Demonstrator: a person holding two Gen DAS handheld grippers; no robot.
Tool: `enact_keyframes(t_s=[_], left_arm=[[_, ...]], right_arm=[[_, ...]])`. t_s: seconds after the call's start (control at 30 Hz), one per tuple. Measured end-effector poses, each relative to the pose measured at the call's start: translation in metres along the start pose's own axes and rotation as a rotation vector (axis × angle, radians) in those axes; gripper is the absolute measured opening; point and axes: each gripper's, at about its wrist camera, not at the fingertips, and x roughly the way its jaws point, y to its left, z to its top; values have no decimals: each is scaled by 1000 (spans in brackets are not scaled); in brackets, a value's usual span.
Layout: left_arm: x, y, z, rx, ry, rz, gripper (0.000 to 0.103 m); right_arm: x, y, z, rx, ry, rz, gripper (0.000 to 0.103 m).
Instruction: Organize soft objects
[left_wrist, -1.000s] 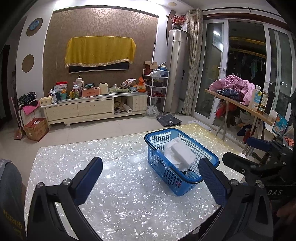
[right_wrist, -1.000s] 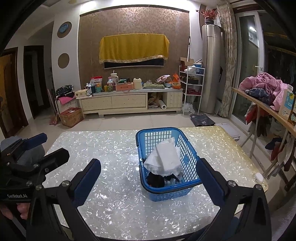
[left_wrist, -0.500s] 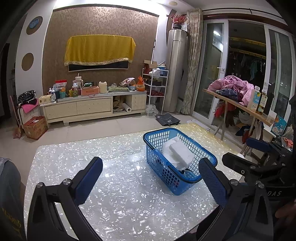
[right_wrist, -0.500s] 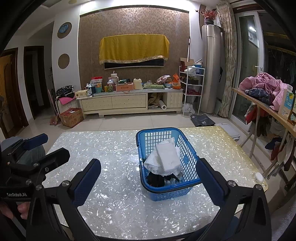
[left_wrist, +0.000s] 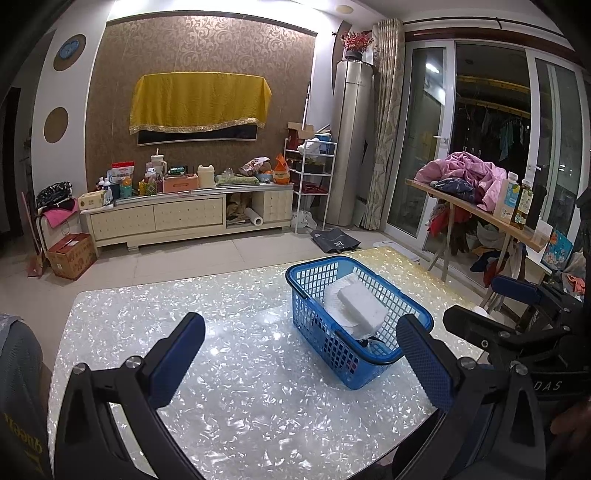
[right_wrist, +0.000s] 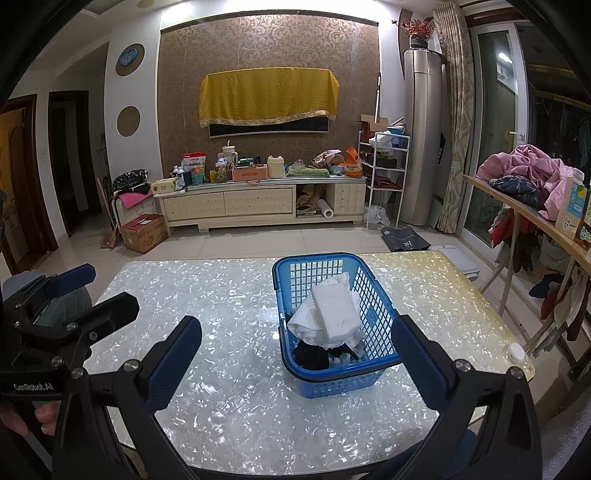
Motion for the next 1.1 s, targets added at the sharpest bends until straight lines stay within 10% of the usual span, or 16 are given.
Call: enact_keyframes(t_s=[1.1], left_arm=[[-1,-2,0,-15,-4,7,103]], right_arm=[[-6,3,-5,2,6,8,103]])
